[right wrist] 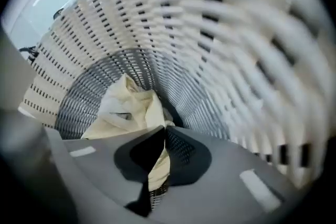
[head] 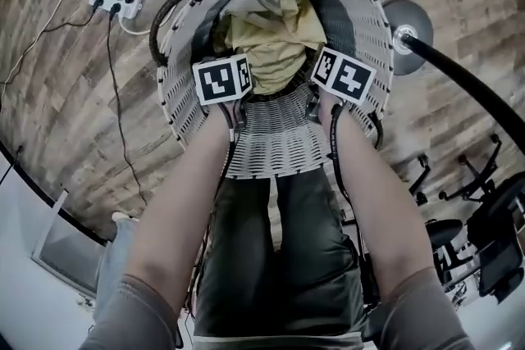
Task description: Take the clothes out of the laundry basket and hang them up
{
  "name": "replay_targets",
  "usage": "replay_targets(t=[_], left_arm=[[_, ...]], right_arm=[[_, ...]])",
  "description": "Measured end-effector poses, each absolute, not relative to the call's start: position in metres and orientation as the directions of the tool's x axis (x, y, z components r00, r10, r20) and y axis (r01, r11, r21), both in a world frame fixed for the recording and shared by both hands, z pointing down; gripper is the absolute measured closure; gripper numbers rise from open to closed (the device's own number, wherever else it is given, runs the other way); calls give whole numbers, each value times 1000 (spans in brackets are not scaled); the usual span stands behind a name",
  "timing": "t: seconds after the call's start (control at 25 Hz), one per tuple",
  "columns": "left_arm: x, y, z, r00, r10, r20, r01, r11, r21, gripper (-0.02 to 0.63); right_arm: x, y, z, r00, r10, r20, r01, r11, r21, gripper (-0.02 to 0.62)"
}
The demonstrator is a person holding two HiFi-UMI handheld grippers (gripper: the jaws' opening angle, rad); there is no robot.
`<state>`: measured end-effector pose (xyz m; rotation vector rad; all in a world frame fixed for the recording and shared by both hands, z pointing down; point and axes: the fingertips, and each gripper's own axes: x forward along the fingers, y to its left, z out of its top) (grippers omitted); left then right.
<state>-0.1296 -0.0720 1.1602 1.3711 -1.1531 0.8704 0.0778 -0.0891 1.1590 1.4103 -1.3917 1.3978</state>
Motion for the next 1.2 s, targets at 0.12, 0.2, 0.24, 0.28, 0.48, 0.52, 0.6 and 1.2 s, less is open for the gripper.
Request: replay_targets(t=[0.12,0.2,0.24,0.28,0.48,0.52,0.6,1.2], left_arm=[[-129,-75,1127,264,-160,951,-959,64,277,592],[-133,-80,1104,263,-169,950,-960,54,275,592],[-135,-83,1093,261,-175,950,-961,47,272,592],[-137,-84,1081,259,-179,949,-962,38,270,592],[-144,-80,1019,274,-201,940,-959,20,284,592],[-145,-79,1005,283,-210,936,-956,22,294,592],[-147,-79,980,291,-230,928,-954,5,301,592],[-145,-77,772,339,-406,849,-939,-91,332,592]], right_arm=[[81,-96,1124,-160,-223,961,-968,-155,-198,560],[82,-103,1101,-162,-242,957,-968,-149,-202,560],[82,-106,1090,-167,-253,953,-967,-144,-208,560],[82,-108,1078,-175,-262,949,-967,-136,-215,560],[86,-92,1016,-204,-287,936,-969,-76,-235,560],[86,-86,1003,-211,-288,934,-968,-75,-241,560],[86,-77,979,-226,-295,928,-963,-79,-259,560],[62,-62,742,-411,-460,787,-908,136,-395,560]])
